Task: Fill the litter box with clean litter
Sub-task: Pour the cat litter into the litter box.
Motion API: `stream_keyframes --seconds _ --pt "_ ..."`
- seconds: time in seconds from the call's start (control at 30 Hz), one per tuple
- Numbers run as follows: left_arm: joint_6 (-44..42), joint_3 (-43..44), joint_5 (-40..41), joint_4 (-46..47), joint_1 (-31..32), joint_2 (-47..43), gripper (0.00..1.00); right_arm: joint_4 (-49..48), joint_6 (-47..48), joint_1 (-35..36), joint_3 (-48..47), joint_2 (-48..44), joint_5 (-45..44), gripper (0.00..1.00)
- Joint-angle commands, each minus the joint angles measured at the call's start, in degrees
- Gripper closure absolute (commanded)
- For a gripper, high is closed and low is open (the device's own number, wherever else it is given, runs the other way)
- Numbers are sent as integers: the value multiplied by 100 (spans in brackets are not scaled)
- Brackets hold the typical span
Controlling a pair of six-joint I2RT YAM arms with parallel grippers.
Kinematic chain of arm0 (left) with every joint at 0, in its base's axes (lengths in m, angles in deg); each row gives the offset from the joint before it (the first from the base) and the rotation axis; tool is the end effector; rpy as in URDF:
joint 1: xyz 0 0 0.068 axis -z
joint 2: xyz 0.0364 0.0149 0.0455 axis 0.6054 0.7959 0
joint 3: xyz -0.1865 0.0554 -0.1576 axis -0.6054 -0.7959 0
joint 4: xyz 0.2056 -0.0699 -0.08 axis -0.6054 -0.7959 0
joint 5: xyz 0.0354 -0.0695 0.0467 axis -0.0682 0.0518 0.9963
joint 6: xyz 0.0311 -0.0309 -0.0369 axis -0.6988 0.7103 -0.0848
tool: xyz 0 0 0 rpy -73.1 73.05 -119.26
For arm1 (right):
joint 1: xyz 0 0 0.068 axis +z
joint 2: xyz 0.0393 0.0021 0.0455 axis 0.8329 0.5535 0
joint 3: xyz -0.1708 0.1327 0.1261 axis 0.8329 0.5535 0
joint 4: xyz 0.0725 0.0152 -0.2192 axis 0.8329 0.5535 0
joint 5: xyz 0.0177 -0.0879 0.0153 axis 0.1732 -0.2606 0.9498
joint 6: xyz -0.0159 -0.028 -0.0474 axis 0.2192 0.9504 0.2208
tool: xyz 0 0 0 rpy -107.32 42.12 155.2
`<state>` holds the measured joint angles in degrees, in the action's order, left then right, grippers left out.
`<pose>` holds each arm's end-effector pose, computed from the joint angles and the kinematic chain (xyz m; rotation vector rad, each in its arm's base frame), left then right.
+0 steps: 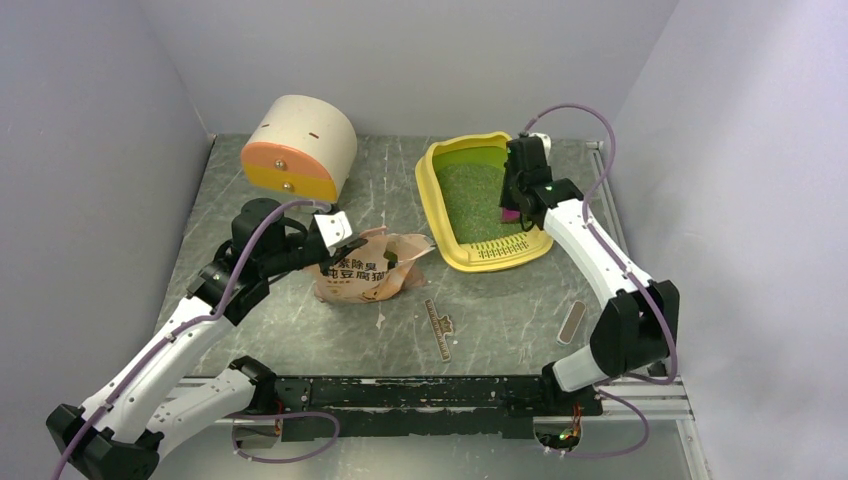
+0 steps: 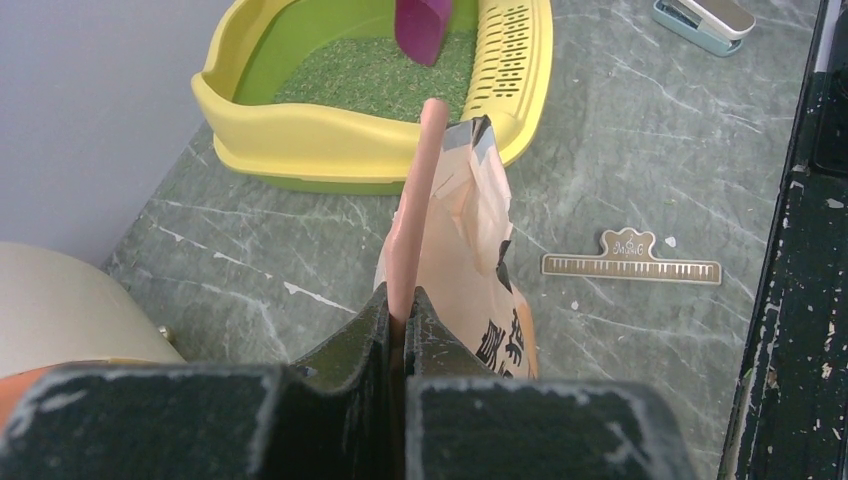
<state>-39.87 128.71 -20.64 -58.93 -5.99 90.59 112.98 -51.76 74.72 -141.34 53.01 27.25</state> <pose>0.1446 -0.1106 0.3313 1.1407 1.4566 -0.5653 0.2885 0.0824 0.2976 0.1560 2.2702 -0.0274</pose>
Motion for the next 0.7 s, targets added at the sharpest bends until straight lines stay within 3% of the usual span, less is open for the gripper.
stream_keyframes --seconds 0.0,0.13,0.27,0.4,0.67 --pt "0 62 -118 -58 -15 -105 95 85 131 31 0 227 -390 100" --pt "-51 200 -165 -256 -15 -50 95 679 -75 35 -576 334 -139 100" --pt "-41 114 -287 -135 -16 -19 95 554 42 23 -658 -319 690 100" --pt "-132 284 -325 -298 -15 105 95 1113 71 5 -1098 -474 1162 100" --pt "-134 447 -261 -297 -15 363 95 1260 -34 12 -969 -1001 2735 100"
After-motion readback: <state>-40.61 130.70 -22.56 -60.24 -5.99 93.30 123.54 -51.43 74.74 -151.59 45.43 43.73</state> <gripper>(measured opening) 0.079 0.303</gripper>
